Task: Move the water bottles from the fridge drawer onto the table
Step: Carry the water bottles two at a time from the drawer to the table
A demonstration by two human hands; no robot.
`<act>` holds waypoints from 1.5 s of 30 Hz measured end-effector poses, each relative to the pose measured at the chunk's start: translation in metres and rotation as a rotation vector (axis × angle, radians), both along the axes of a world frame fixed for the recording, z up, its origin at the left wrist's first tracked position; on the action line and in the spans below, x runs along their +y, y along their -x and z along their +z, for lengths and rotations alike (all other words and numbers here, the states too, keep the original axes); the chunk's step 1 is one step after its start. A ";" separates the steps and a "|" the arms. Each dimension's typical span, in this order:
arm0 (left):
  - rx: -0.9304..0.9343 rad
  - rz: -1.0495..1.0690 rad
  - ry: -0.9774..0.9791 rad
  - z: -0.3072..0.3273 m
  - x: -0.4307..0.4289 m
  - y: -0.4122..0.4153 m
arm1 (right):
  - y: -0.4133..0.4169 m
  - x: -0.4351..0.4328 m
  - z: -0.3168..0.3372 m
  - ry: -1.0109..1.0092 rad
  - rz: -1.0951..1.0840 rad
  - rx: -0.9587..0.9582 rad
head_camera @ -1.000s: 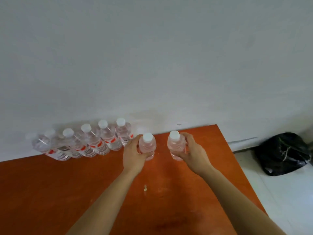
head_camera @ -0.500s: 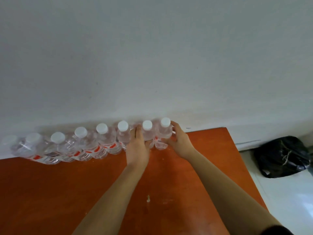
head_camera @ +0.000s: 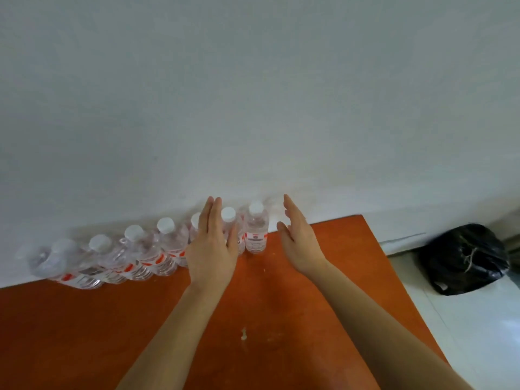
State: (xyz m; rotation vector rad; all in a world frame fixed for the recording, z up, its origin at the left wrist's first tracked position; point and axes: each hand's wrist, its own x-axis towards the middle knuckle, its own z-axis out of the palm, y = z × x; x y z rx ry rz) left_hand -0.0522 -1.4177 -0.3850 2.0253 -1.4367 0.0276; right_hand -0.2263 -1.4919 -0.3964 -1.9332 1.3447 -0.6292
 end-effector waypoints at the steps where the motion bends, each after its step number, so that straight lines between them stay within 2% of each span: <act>1: -0.032 -0.017 0.031 0.006 0.004 0.004 | 0.009 0.007 0.009 0.080 -0.031 0.027; 5: -0.121 -0.159 0.131 0.014 0.015 0.037 | 0.056 0.031 0.034 0.340 -0.214 0.126; 15: -0.135 -0.502 0.114 0.072 0.040 0.210 | 0.238 0.126 0.077 0.561 -0.589 0.230; 22: -0.189 -0.810 0.199 0.115 0.117 0.394 | 0.410 0.281 0.111 0.571 -0.936 0.345; 29: -0.187 -1.165 0.278 0.137 0.285 0.605 | 0.589 0.520 0.125 0.574 -1.275 0.444; 34: -0.131 -1.396 0.341 0.148 0.396 0.723 | 0.675 0.665 0.134 0.543 -1.510 0.488; 39: -0.135 -1.592 0.342 0.139 0.470 0.811 | 0.736 0.750 0.129 0.518 -1.663 0.557; 45: -0.184 -1.729 0.341 0.114 0.502 0.925 | 0.815 0.790 0.107 0.438 -1.768 0.593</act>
